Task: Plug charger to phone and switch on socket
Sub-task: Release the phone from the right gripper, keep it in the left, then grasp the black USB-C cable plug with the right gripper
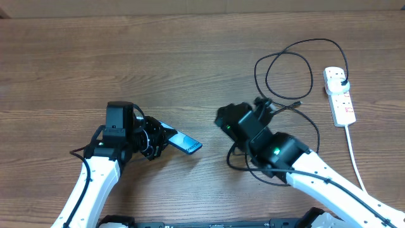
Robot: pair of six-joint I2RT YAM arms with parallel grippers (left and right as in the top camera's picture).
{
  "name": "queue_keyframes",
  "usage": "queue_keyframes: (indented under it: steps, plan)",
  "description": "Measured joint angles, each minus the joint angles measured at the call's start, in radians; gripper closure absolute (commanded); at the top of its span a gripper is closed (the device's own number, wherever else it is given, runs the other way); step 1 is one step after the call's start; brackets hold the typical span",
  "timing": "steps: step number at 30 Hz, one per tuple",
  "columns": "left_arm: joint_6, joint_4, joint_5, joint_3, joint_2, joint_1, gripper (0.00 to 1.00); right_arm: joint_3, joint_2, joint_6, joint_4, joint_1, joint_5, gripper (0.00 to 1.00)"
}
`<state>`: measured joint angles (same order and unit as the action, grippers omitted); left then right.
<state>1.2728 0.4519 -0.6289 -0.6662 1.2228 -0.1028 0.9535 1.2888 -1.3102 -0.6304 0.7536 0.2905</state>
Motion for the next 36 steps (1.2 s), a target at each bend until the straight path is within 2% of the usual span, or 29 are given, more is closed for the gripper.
queue_keyframes:
  steps: [5, 9, 12, 17, 20, 24, 26, 29, 34, 36]
  plan:
    - [-0.068, -0.04, -0.056, 0.0, 0.041, 0.0, 0.96, 0.0, 0.001, 0.107, -0.101, -0.173, 0.004, 0.1]
    - [-0.091, -0.16, -0.155, 0.0, 0.124, 0.001, 0.96, 0.0, 0.046, 0.192, -0.079, -0.377, -0.045, 0.08]
    - [-0.1, -0.257, -0.258, 0.0, 0.206, 0.001, 0.96, 0.0, 0.115, 0.242, -0.056, -0.466, -0.07, 0.11]
    - [-0.094, -0.403, -0.433, 0.0, 0.335, 0.001, 0.96, 0.0, 0.279, 0.31, -0.002, -0.534, -0.096, 0.18]
    - [-0.094, -0.418, -0.499, 0.0, 0.371, 0.001, 0.96, 0.0, 0.375, 0.345, 0.04, -0.546, -0.1, 0.23]
    - [-0.094, -0.426, -0.543, 0.0, 0.381, 0.001, 0.96, 0.0, 0.463, 0.372, 0.108, -0.545, -0.103, 0.39]
    - [-0.094, -0.43, -0.555, 0.0, 0.381, 0.001, 0.95, 0.004, 0.481, 0.386, 0.141, -0.544, -0.092, 0.6]
    - [-0.094, -0.43, -0.565, 0.0, 0.381, 0.001, 0.96, 0.008, 0.499, 0.394, 0.168, -0.544, -0.058, 0.7]
    - [-0.094, -0.43, -0.563, 0.0, 0.381, 0.001, 0.96, 0.008, 0.512, 0.457, 0.202, -0.544, -0.033, 0.96]
    - [-0.094, -0.43, -0.559, 0.0, 0.381, 0.001, 0.96, 0.008, 0.513, 0.492, 0.197, -0.544, -0.041, 0.96]
